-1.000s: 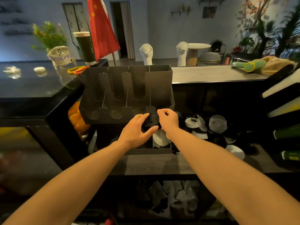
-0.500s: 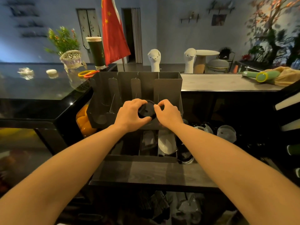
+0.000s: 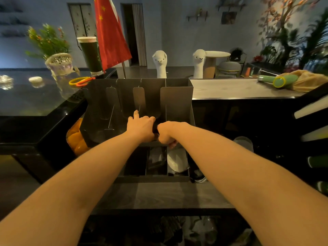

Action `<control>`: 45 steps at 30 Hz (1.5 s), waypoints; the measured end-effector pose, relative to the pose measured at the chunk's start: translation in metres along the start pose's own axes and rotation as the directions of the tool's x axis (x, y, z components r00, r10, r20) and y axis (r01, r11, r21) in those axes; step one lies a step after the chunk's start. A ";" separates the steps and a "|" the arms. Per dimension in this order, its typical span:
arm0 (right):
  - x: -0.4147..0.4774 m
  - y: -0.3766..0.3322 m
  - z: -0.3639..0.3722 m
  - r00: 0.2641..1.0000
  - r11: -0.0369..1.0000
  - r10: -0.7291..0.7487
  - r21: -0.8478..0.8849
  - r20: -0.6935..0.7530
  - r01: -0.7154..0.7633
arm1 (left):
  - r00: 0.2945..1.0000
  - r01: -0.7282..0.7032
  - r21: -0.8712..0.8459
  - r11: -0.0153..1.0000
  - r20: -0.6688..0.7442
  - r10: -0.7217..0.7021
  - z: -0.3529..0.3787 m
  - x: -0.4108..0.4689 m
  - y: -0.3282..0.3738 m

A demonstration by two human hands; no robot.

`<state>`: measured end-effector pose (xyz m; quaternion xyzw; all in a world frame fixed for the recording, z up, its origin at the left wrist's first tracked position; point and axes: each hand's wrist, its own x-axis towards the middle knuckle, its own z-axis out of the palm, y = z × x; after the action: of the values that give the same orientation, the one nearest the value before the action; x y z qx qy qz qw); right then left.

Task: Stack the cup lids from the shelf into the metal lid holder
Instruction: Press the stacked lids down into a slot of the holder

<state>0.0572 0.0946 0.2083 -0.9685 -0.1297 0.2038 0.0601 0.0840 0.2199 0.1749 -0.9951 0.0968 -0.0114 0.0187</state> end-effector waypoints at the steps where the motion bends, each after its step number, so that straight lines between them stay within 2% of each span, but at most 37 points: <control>1: 0.001 -0.003 0.002 0.999 1.000 0.007 -0.019 0.032 -0.007 | 1.000 0.004 0.018 1.000 0.018 -0.004 0.003 0.003 0.002; 3: 0.001 -0.006 0.005 0.998 0.995 0.010 -0.101 0.062 -0.004 | 0.999 0.022 0.036 0.999 0.033 -0.023 0.009 0.006 0.004; 7: 0.004 -0.007 0.010 0.997 0.982 0.031 -0.189 0.065 -0.018 | 0.994 0.098 -0.045 0.994 0.052 -0.096 0.014 0.009 0.003; 11: 0.009 -0.008 0.016 0.997 0.972 0.019 -0.234 0.068 -0.002 | 0.997 0.055 -0.059 0.997 0.064 -0.052 0.015 0.009 -0.002; 15: 0.021 -0.005 0.027 1.000 0.911 -0.011 -0.413 -0.012 0.005 | 0.995 0.023 -0.075 0.997 0.100 -0.015 0.018 0.012 -0.010; 20: 0.023 -0.004 0.029 0.999 0.868 -0.012 -0.496 -0.040 -0.009 | 0.999 0.021 0.044 0.999 0.043 -0.023 0.021 0.010 -0.010; 28: 0.028 -0.008 0.038 0.996 0.850 0.019 -0.523 -0.090 -0.063 | 0.992 0.012 0.164 0.986 0.121 -0.032 0.018 0.014 -0.009; 33: 0.027 -0.008 0.042 0.991 0.840 0.015 -0.536 -0.131 -0.084 | 0.998 0.018 0.180 0.983 0.049 -0.027 0.023 0.012 -0.008; 37: 0.029 -0.008 0.042 0.993 0.858 0.037 -0.506 -0.116 -0.091 | 0.996 -0.006 0.194 0.981 0.089 -0.011 0.021 0.014 -0.008; 42: 0.025 -0.008 0.042 0.995 0.886 0.029 -0.458 -0.098 -0.071 | 0.996 -0.069 -0.004 0.998 0.064 0.070 0.021 0.011 -0.018; 45: 0.015 -0.006 0.043 0.981 0.892 -0.056 -0.451 -0.187 -0.035 | 0.997 -0.077 -0.117 0.990 -0.006 0.077 0.023 -0.001 -0.019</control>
<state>0.0517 0.1076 0.1645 -0.9704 -0.1723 0.0719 -0.1530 0.0872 0.2397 0.1527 -0.9900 0.1355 -0.0059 -0.0392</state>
